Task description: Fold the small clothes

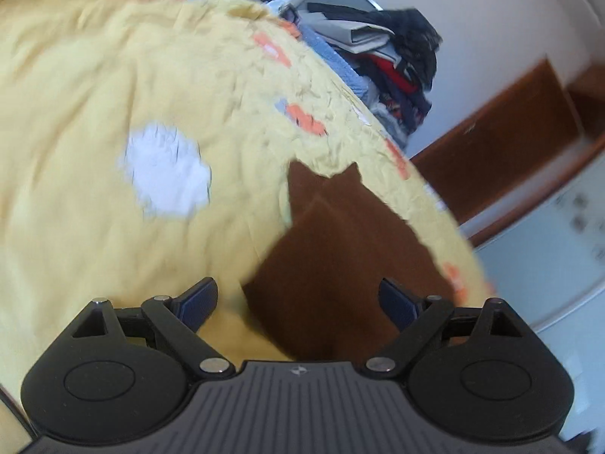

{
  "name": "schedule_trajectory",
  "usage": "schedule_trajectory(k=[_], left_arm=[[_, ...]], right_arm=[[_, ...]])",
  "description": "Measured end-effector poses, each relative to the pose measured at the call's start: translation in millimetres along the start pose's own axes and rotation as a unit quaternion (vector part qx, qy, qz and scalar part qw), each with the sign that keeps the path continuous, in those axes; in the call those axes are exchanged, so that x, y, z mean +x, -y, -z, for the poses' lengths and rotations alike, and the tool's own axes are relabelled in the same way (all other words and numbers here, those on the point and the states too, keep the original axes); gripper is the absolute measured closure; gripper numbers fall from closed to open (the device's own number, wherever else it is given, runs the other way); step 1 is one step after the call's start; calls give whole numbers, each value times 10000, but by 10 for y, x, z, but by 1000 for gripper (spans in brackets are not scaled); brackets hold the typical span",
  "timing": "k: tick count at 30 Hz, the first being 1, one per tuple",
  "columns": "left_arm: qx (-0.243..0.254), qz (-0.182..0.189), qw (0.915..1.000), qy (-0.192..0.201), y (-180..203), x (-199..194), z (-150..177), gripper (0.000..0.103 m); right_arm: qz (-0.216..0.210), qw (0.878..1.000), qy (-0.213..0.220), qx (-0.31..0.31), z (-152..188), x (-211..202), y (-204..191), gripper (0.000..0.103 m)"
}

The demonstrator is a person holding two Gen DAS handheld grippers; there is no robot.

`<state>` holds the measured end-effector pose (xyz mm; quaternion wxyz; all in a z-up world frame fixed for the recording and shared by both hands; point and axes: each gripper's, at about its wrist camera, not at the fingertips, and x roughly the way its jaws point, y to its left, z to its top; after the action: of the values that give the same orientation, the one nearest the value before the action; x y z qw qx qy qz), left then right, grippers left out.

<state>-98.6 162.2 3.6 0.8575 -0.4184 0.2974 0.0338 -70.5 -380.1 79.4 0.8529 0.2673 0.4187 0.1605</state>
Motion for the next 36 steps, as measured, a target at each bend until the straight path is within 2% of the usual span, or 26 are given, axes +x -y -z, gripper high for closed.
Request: schedule_trajectory(k=[2, 4, 5, 6, 7, 9, 11, 12, 13, 15, 16, 17, 18, 19, 20, 21, 23, 25, 28, 29, 30, 31, 32, 33, 35, 36], left_arm=[[-121, 331, 9991, -245, 40, 117, 14, 11], [-29, 370, 9989, -278, 134, 249, 2, 12], [94, 257, 9992, -302, 186, 321, -36, 29], [168, 24, 9989, -426, 211, 410, -95, 71], [130, -217, 9979, -594, 188, 492, -162, 85], [-53, -152, 9972, -734, 117, 483, -251, 91], [378, -353, 9966, -647, 154, 384, -241, 94], [558, -489, 9952, -638, 141, 381, -207, 95], [612, -451, 9953, -599, 78, 382, -166, 95], [598, -374, 9961, -522, 51, 351, -143, 93], [437, -310, 9972, -531, 38, 305, -137, 89], [262, -215, 9979, -550, 25, 275, -130, 76], [107, -60, 9984, -559, 9, 244, -120, 56], [-62, 131, 9985, -521, -10, 212, -105, 42], [-252, 301, 9983, -430, -20, 170, -76, 18], [-399, 316, 9981, -338, -8, 154, -53, 9], [-522, 210, 9982, -201, 55, 176, -6, 6], [-636, 152, 9978, -57, 111, 225, 14, 0], [-619, -5, 9981, 72, 214, 336, 9, 0], [-603, -72, 9981, 109, 245, 363, 3, 0], [-616, -132, 9979, 122, 264, 366, 6, 0], [-648, -176, 9977, 124, 276, 365, 10, 0], [-695, -204, 9973, 122, 280, 370, 3, 0], [-746, -215, 9969, 106, 277, 370, 0, 1], [-790, -220, 9966, 94, 274, 367, 5, 1], [-749, -250, 9968, 114, 287, 371, 13, 1]], right_arm=[[-200, 9994, -260, -115, 76, 92, -117, 21], [-251, 9977, -425, -464, 172, 180, -258, 29], [-184, 9968, -503, -594, 202, 191, -305, 48], [-84, 9959, -664, -601, 222, 198, -315, 69], [-107, 9953, -788, -560, 254, 167, -305, 77], [-157, 9928, -885, -787, 381, -7, -340, 78], [-125, 9895, -959, -1076, 542, -194, -399, 83], [34, 9882, -974, -1185, 672, -275, -381, 85], [195, 9876, -960, -1230, 770, -315, -312, 93], [-119, 9940, -756, -787, 876, -481, -139, 91], [-247, 9958, -692, -544, 912, -555, -94, 80], [-299, 9968, -601, -427, 972, -649, -92, 62], [-246, 9979, -445, -409, 1030, -754, -119, 50], [-111, 9987, -201, -465, 1092, -884, -171, 25], [-12, 9984, 55, -558, 1139, -1006, -228, 20], [3, 9977, 243, -633, 1174, -1105, -294, 21], [-152, 9963, 455, -709, 1241, -1227, -447, 21], [-481, 9939, 428, -899, 1327, -1213, -612, 21], [-680, 9902, 114, -1212, 1511, -1047, -810, 17], [-660, 9905, -78, -1200, 1583, -959, -791, 12], [-472, 9918, -267, -1156, 1656, -867, -744, 11], [-441, 9914, -208, -1216, 1754, -817, -688, 11], [-548, 9889, 58, -1379, 1876, -897, -686, 8], [-517, 9891, 61, -1377, 1963, -956, -677, 8], [-432, 9929, 124, -1102, 2145, -1172, -705, 11], [-541, 9936, 177, -978, 2250, -1316, -711, 10]])
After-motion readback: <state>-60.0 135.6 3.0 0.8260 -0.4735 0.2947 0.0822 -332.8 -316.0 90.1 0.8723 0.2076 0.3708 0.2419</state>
